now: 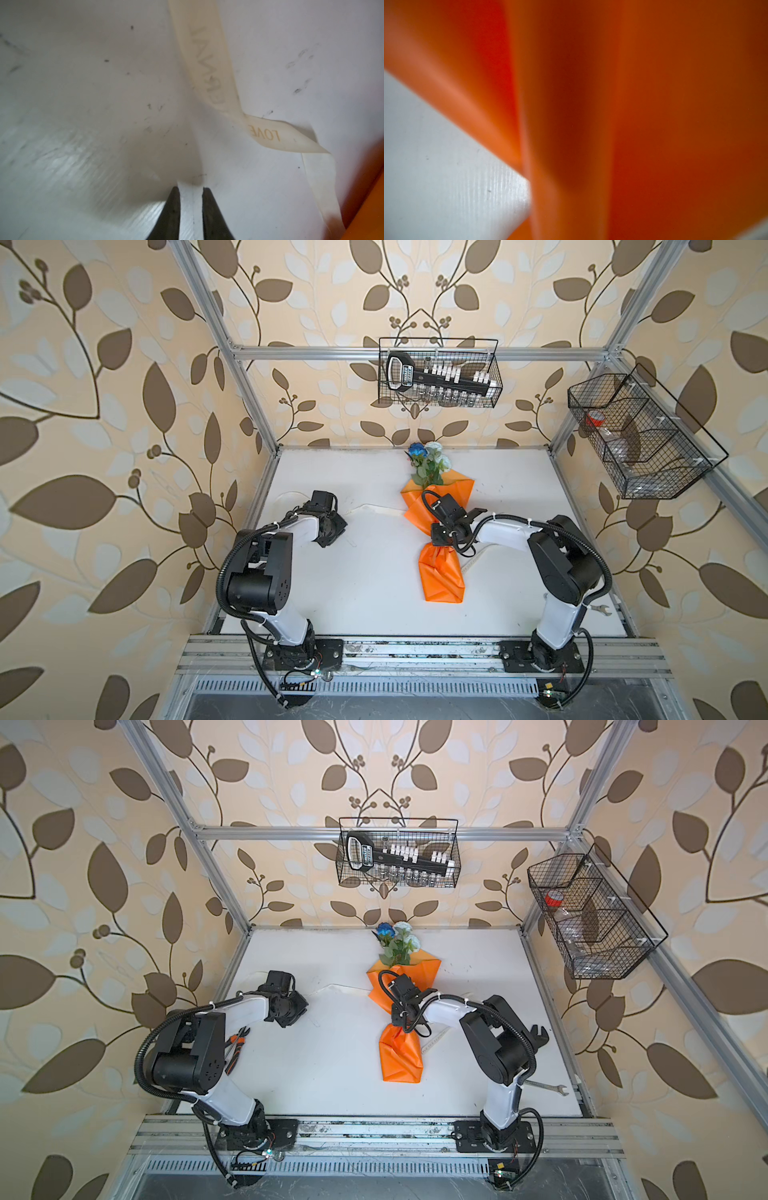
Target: Tie the bouquet of fake flowers
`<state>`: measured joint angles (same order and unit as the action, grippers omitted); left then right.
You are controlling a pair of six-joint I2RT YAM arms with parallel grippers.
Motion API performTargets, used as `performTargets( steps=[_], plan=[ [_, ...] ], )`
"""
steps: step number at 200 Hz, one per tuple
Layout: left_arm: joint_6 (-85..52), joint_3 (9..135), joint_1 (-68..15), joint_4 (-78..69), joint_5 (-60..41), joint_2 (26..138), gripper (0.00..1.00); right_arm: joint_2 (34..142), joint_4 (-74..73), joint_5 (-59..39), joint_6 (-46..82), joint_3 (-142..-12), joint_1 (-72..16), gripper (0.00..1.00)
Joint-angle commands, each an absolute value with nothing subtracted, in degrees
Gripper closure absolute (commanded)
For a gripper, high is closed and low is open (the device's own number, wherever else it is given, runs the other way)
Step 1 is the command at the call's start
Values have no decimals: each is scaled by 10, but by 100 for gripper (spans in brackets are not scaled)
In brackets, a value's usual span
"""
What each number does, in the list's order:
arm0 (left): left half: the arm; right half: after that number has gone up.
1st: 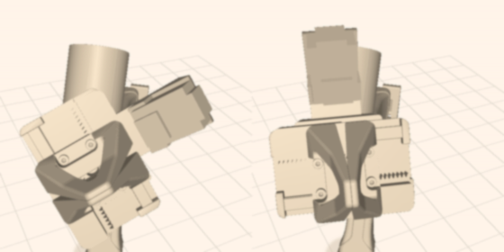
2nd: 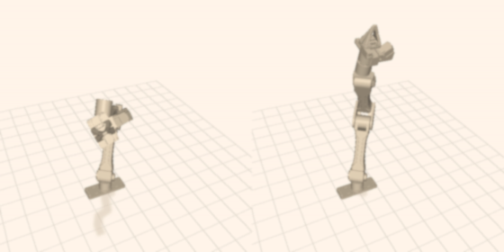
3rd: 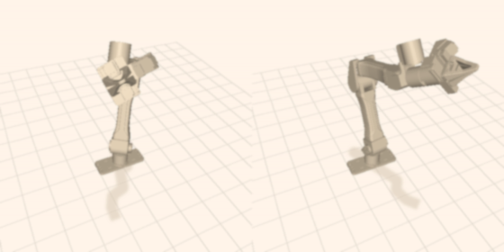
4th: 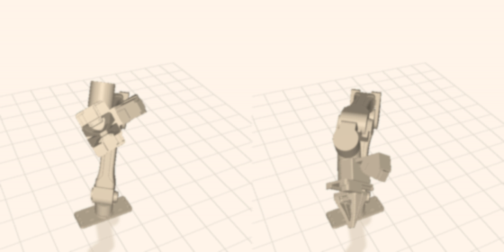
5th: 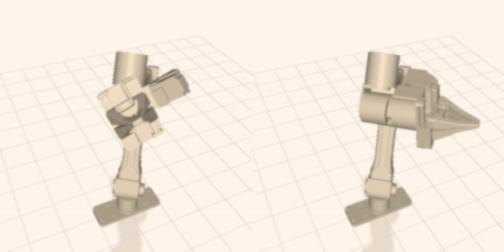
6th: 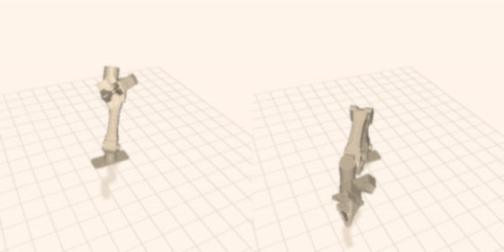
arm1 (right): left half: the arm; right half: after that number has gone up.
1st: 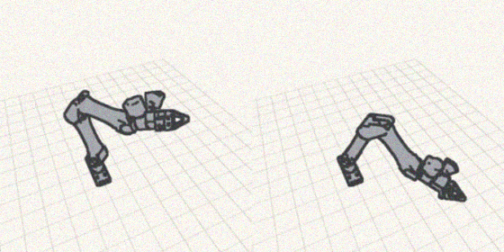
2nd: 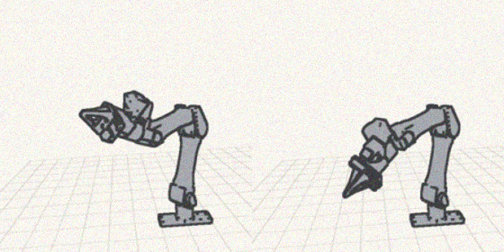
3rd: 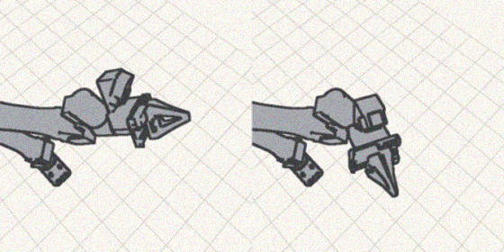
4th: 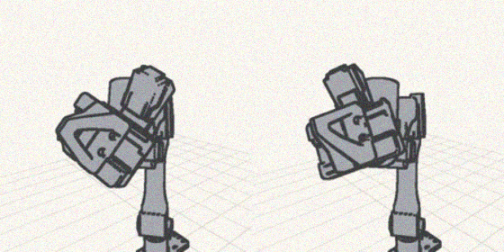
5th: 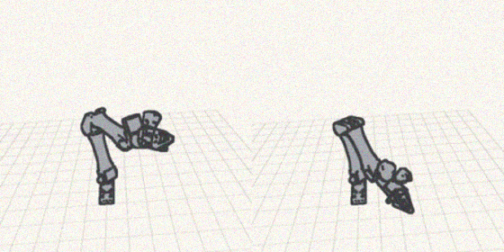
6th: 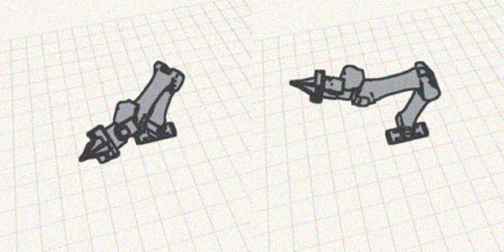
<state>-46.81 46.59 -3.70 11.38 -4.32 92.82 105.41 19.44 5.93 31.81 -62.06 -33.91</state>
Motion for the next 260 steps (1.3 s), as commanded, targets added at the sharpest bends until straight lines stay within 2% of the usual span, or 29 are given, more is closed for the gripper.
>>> performTargets(
  steps=[1,48,75,99,113,133,170,212,250,260],
  plan=[
    [-477,458,-37,144,-64,904,75,1034,244,62,340,-613,-341,100],
    [-451,508,-38,115,-105,836,56,1000,236,94,385,-653,-343,100],
    [-422,550,-38,46,-137,906,33,1028,233,98,391,-673,-344,100],
    [-388,612,-40,53,-178,989,26,1050,239,105,390,-687,-345,100],
    [-368,644,-50,105,-165,1016,19,1054,240,102,389,-689,-344,100],
    [-382,666,-60,177,-97,1034,18,1053,241,104,388,-686,-344,100],
    [-473,662,-49,221,-25,1063,24,1053,244,106,388,-681,-342,100],
    [-535,626,-8,203,-46,1081,26,1084,250,75,368,-695,-339,100],
    [-553,573,3,198,-40,1051,35,1125,263,69,352,-710,-340,100],
    [-556,559,5,194,-35,1034,37,1126,264,69,351,-705,-342,94]
  ],
)
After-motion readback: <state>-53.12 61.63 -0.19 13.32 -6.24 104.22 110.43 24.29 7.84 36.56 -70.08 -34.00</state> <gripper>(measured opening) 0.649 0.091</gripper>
